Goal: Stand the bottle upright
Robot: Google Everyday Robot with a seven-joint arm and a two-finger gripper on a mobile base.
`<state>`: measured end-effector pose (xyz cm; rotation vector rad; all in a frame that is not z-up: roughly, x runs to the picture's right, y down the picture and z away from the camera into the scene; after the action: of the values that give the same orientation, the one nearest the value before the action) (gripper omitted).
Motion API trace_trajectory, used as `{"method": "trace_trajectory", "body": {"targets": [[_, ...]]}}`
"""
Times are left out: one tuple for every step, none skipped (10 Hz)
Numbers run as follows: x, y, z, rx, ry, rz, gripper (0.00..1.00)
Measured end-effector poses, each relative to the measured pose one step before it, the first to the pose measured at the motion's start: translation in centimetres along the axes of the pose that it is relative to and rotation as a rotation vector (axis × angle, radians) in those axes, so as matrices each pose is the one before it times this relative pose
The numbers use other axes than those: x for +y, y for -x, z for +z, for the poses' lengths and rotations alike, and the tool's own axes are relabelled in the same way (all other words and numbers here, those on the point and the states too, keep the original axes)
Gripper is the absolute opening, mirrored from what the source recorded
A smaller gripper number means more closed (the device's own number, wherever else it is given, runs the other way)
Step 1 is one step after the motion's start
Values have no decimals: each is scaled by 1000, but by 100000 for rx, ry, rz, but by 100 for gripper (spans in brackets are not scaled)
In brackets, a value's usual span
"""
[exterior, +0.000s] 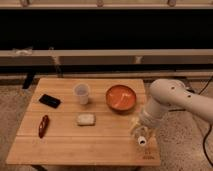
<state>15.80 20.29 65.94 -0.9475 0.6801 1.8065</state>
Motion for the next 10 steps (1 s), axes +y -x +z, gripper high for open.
{"method": "trace_trajectory", "body": {"targets": [[263, 450, -647, 4695, 1941, 70, 0], [479, -68, -419, 1328, 832, -457, 0], [77, -192, -577, -319, 786, 283, 0], [231, -209, -382, 15, 980, 13, 0], [428, -262, -404, -9, 1036, -351, 0], [149, -285, -378, -22, 1421, 304, 0], [108, -286, -340, 353, 1819, 862, 0], [338, -113, -6, 1062, 1595, 1210, 0], [89, -85, 30, 1957, 3143, 4860, 0], [-198, -16, 178, 2480, 4027, 7233, 0]]}}
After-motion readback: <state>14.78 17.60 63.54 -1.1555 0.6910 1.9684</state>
